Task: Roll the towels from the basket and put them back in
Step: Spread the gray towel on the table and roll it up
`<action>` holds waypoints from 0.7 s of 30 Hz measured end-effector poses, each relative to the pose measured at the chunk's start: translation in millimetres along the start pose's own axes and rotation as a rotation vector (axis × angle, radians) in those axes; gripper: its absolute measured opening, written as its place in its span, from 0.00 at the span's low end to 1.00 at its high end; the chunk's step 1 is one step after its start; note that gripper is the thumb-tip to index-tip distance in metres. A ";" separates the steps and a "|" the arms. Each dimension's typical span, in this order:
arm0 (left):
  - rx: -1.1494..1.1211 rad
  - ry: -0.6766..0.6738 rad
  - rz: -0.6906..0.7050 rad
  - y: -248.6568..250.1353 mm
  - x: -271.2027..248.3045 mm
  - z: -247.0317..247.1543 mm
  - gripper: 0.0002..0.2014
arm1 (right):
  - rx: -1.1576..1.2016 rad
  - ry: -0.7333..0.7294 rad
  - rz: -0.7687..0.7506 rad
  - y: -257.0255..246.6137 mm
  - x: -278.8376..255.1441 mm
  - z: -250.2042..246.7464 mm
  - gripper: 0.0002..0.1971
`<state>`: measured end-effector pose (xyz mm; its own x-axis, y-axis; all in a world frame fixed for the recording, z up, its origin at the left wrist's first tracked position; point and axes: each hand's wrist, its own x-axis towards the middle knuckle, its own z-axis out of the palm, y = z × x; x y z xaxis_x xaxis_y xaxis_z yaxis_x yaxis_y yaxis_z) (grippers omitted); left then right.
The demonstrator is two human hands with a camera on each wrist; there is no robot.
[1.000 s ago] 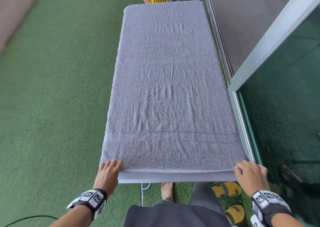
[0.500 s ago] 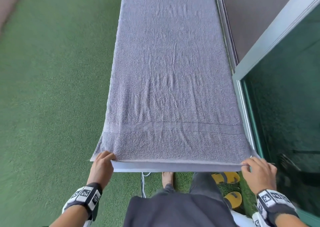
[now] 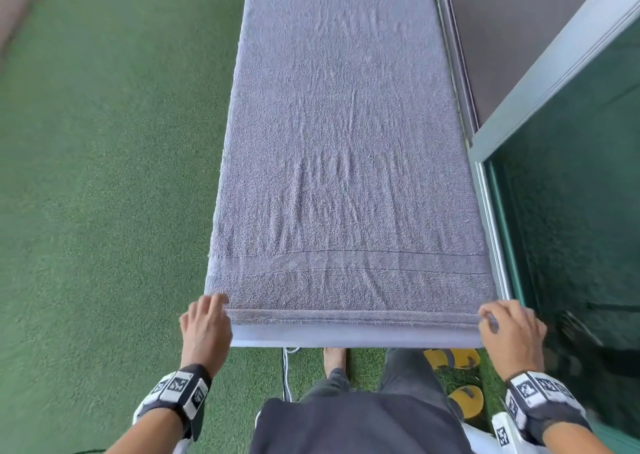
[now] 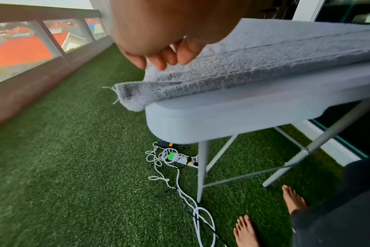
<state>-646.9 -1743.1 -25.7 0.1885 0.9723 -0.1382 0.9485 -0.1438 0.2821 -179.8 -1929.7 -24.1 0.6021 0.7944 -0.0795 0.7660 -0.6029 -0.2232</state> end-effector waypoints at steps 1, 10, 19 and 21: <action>-0.020 -0.028 0.063 0.9 -4.9 3.9 0.17 | 0.032 -0.018 -0.075 -2.3 -2.9 2.8 0.13; -0.076 0.038 0.162 -5.3 -8.3 16.2 0.19 | 0.141 -0.162 -0.006 -3.6 -4.3 1.8 0.12; 0.021 -0.005 0.111 -7.3 7.9 2.6 0.12 | -0.054 -0.087 -0.063 4.2 6.7 4.3 0.09; 0.029 -0.055 0.072 -8.9 15.5 2.5 0.07 | -0.058 -0.093 -0.033 1.5 8.1 6.2 0.08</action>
<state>-651.8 -1727.3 -32.7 0.2699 0.9477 -0.1706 0.9388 -0.2195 0.2655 -175.3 -1923.7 -31.1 0.5545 0.8159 -0.1639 0.7985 -0.5771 -0.1710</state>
